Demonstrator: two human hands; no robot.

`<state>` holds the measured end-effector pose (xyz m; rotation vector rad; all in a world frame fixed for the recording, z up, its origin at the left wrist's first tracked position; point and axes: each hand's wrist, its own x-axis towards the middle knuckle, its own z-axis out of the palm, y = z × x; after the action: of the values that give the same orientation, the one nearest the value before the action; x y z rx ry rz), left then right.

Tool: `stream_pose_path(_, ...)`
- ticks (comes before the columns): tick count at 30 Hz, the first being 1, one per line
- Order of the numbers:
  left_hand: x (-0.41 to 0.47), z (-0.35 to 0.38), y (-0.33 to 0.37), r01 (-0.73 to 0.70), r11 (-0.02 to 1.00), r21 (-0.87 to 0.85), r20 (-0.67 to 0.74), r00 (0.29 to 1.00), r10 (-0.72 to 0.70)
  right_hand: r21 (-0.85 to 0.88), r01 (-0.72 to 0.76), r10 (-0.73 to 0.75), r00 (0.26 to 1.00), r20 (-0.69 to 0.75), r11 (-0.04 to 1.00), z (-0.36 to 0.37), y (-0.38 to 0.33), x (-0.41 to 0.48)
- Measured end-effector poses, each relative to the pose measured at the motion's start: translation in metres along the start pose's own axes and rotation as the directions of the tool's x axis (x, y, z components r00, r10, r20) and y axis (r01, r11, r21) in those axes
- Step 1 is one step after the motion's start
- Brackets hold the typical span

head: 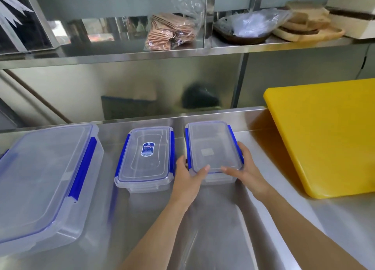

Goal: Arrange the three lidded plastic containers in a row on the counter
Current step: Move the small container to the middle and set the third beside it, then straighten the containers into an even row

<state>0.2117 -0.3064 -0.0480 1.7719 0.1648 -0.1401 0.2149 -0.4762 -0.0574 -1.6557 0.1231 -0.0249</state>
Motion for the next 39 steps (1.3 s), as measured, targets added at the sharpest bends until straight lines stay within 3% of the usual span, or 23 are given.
stream_pose_path(6, -0.002, 0.018, -0.002, 0.027, 0.999, -0.023, -0.031, 0.999, -0.027, -0.091, -0.011, 0.016, 0.998, 0.054, 0.996, -0.018, 0.002, 0.002)
stream_pose_path(17, 0.002, 0.083, 0.006, 0.011, 1.0, -0.009, 0.01, 1.0, -0.011, -0.043, -0.06, 0.061, 0.998, 0.025, 0.997, -0.078, -0.009, -0.002)
stream_pose_path(23, 0.002, 0.089, 0.019, 0.02, 0.993, 0.12, 0.079, 0.996, -0.029, -0.06, -0.078, 0.08, 0.996, 0.041, 0.995, -0.094, -0.006, -0.002)
stream_pose_path(26, -0.002, 0.065, 0.028, -0.061, 0.962, 0.265, 0.152, 0.988, 0.021, -0.154, -0.077, 0.075, 0.997, -0.019, 0.985, -0.087, -0.015, -0.003)
stream_pose_path(29, -0.003, 0.019, 0.035, -0.181, 0.916, 0.359, -0.006, 0.98, 0.197, -0.382, 0.031, -0.159, 0.938, -0.308, 0.924, -0.067, -0.029, -0.002)
stream_pose_path(31, 0.0, -0.02, 0.036, -0.204, 0.901, 0.383, -0.207, 0.932, 0.298, -0.395, 0.093, -0.248, 0.898, -0.362, 0.914, -0.036, -0.043, -0.005)
stream_pose_path(33, 0.007, -0.062, 0.028, -0.13, 0.897, 0.422, -0.398, 0.863, 0.312, -0.451, 0.149, -0.279, 0.93, -0.238, 0.88, 0.005, -0.048, -0.008)
stream_pose_path(35, 0.013, -0.099, 0.016, -0.001, 0.888, 0.46, -0.488, 0.835, 0.254, -0.513, 0.203, -0.22, 0.975, 0.028, 0.834, 0.049, -0.045, -0.009)
stream_pose_path(37, 0.018, -0.127, 0.002, 0.136, 0.84, 0.525, -0.489, 0.856, 0.167, -0.512, 0.181, -0.06, 0.968, 0.245, 0.84, 0.087, -0.039, -0.009)
stream_pose_path(39, 0.021, -0.147, -0.014, 0.193, 0.821, 0.538, -0.432, 0.899, 0.072, -0.484, 0.164, 0.025, 0.933, 0.36, 0.859, 0.115, -0.031, -0.008)
